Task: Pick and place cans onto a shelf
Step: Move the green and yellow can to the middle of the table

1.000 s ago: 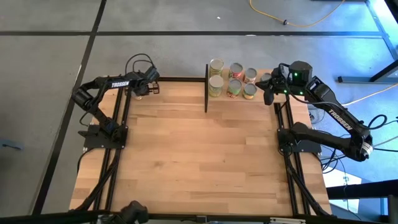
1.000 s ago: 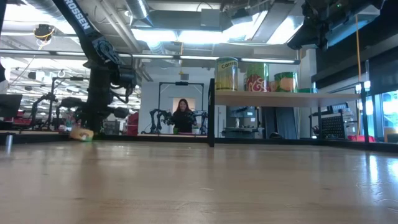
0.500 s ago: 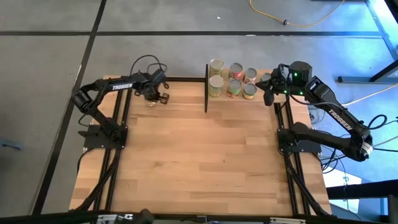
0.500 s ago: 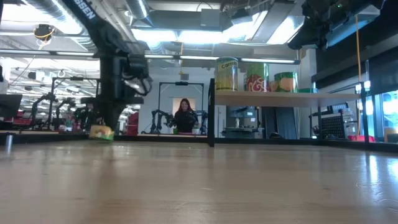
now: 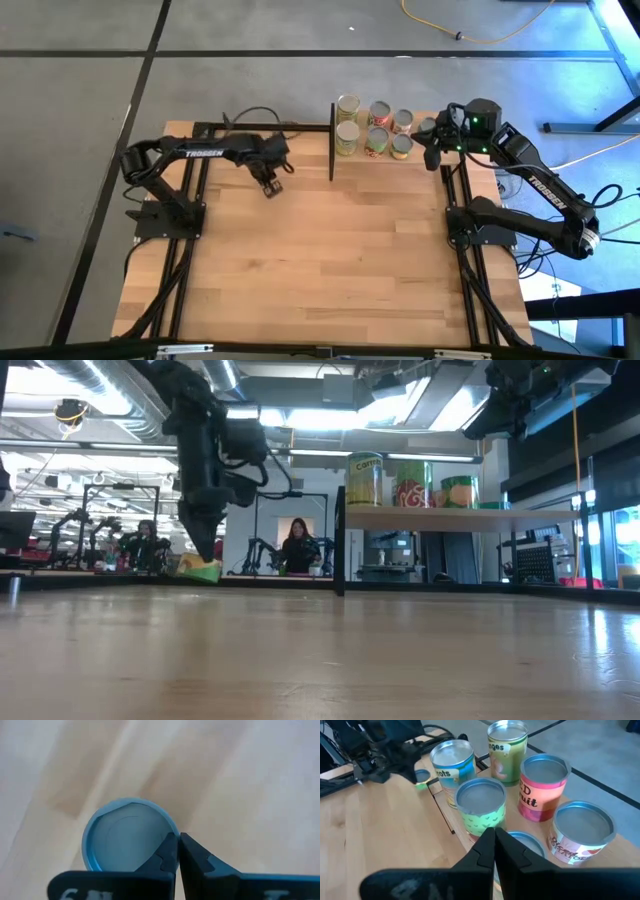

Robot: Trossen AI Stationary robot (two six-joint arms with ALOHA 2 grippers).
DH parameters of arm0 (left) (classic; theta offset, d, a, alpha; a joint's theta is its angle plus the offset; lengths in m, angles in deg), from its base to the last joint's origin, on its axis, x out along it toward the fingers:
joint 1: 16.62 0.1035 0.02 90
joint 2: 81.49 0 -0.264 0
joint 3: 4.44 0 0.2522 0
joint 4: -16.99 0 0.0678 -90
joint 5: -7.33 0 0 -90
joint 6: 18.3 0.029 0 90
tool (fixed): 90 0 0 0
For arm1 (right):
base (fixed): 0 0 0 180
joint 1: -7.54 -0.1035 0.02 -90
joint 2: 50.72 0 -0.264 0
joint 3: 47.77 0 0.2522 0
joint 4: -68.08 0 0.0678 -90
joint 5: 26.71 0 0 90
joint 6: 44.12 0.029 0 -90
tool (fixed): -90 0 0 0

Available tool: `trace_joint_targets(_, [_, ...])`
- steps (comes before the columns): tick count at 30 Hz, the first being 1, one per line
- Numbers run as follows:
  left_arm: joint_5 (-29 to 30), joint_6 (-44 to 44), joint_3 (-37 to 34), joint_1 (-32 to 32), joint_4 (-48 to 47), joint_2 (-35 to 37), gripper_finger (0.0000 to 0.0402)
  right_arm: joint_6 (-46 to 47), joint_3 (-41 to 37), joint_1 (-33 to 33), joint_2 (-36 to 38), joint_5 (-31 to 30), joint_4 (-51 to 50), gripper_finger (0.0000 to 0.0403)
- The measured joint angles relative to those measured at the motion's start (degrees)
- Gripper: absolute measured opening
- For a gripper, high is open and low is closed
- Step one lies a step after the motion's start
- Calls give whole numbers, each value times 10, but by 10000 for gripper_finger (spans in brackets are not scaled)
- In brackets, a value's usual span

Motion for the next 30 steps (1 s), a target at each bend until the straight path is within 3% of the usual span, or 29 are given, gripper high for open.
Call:
trace_joint_targets(7, [3, 67, 0, -93, 1, 0, 0, -19, 0, 0, 0, 0, -11, 12])
trace_joint_targets(19, [6, 20, 20, -283, 81, -13, 0, -27, 0, 0, 0, -1, -12, 12])
trace_joint_targets(24, [21, 0, 80, -355, 93, -67, 0, -24, 0, 0, 0, -1, -12, 12])
trace_joint_targets(30, [20, -27, 189, -417, 116, -199, 0, -14, 0, 0, 0, 14, -21, 12])
